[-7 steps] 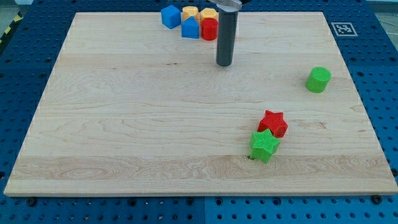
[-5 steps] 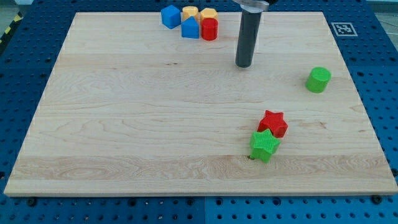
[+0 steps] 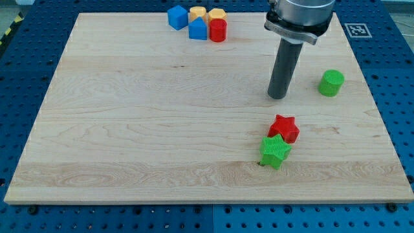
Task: Slightly touch the red star
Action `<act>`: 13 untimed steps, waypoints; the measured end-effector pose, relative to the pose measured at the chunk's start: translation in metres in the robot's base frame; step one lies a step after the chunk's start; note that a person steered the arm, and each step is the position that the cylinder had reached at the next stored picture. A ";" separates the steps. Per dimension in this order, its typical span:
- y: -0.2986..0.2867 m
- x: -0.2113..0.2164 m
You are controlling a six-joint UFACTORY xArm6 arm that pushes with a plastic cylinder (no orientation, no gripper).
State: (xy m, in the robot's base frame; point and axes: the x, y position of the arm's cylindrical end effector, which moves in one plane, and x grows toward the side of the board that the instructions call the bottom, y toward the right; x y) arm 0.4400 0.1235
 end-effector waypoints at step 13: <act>0.080 0.033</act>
State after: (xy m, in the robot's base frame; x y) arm 0.4728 0.2037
